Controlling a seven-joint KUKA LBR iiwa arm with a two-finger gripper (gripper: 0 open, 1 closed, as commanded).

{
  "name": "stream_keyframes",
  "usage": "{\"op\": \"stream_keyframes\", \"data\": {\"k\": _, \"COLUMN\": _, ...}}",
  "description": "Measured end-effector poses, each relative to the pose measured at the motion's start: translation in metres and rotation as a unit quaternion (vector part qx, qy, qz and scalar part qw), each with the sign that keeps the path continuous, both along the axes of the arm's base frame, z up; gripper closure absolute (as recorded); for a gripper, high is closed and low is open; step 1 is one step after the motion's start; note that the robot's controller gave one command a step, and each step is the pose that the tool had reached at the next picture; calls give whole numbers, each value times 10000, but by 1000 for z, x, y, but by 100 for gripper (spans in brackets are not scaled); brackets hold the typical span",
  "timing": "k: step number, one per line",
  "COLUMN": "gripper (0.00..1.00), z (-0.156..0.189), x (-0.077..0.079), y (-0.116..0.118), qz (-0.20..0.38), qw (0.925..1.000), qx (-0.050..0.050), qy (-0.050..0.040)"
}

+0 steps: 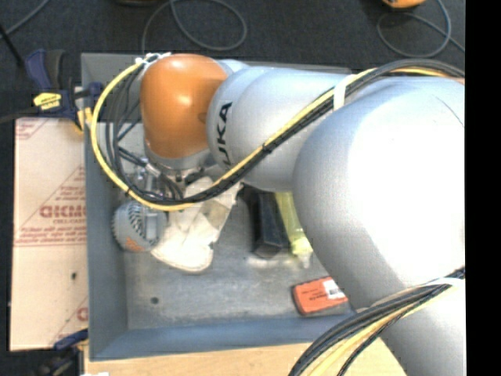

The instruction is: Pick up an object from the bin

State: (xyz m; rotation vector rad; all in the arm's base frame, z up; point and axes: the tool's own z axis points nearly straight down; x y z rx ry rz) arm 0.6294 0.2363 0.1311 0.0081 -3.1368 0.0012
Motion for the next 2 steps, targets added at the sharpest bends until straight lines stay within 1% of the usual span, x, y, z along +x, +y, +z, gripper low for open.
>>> {"op": "stream_keyframes", "data": {"k": 1, "gripper": 0, "z": 5, "x": 2, "y": -1, "qz": -19, "qw": 10000, "qx": 9, "qy": -33}}
{"op": "stream_keyframes", "data": {"k": 2, "gripper": 0, "z": -7, "x": -25, "y": -49, "qz": 846, "qw": 9964, "qx": 22, "qy": -55}}
